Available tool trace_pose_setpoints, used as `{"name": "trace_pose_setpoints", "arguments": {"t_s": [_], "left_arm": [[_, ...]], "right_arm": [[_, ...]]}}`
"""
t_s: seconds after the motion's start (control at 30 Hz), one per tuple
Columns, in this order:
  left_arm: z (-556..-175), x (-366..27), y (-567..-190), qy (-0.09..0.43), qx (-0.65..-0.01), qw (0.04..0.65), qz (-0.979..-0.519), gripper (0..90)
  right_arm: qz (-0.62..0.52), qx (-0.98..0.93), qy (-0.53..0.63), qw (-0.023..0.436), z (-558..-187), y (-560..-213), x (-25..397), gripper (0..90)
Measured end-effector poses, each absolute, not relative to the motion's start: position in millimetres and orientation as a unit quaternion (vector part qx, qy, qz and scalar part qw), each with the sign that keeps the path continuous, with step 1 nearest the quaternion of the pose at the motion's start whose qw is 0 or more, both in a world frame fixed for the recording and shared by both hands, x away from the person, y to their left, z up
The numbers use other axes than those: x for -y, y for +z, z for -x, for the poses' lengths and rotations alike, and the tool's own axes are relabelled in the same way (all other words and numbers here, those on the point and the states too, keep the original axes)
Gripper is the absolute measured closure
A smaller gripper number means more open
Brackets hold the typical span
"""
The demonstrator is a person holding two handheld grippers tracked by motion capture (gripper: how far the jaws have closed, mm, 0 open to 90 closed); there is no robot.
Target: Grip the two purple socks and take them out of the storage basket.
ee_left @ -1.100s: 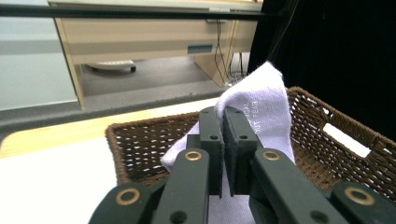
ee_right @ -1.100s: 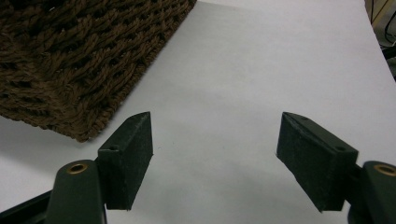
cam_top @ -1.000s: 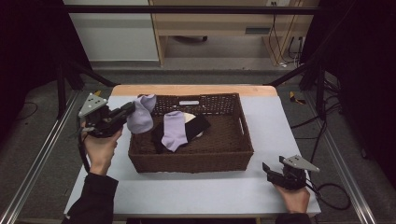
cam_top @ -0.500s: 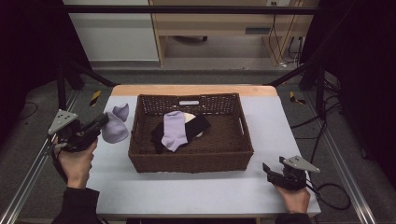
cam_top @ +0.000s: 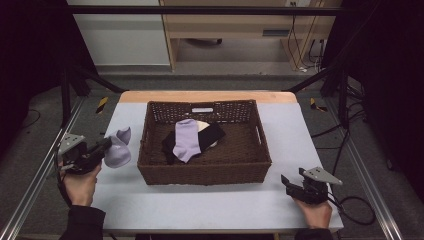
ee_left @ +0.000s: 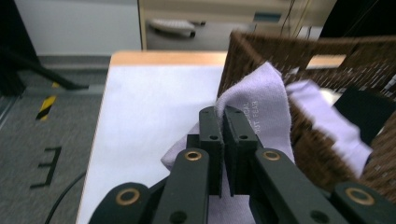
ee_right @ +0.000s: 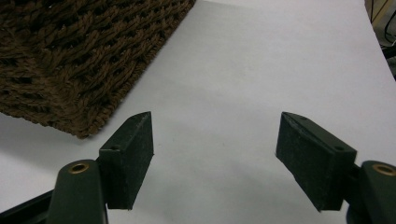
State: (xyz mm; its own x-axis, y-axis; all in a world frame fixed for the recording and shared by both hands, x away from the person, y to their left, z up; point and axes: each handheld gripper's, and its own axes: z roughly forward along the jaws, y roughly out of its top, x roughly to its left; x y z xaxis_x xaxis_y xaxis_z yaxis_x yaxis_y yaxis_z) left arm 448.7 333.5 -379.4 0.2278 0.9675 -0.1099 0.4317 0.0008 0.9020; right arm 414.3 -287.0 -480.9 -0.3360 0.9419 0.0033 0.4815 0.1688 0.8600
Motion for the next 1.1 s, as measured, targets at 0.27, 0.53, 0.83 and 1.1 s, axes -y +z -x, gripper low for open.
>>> {"name": "trace_pose_setpoints", "arguments": {"t_s": [0.27,0.53,0.83,1.1], "left_arm": [[-455.4,-330.8,-414.4,0.276,-0.565,0.393,-0.672,85.6],[-464.2,-324.0,-436.6,0.252,-0.574,0.349,-0.696,83.3],[-462.6,-324.9,-431.1,0.274,-0.574,0.359,-0.683,57.2],[-451.0,-325.9,-404.2,0.298,-0.572,0.398,-0.652,46.4]], "right_arm": [[-0.501,-0.709,0.407,0.283,-414.2,-480.6,287.1,27.6],[-0.502,-0.711,0.404,0.281,-413.8,-481.0,286.7,27.6],[-0.503,-0.711,0.404,0.279,-413.7,-481.2,286.4,27.5],[-0.501,-0.711,0.404,0.283,-414.0,-481.5,287.4,27.5]]}}
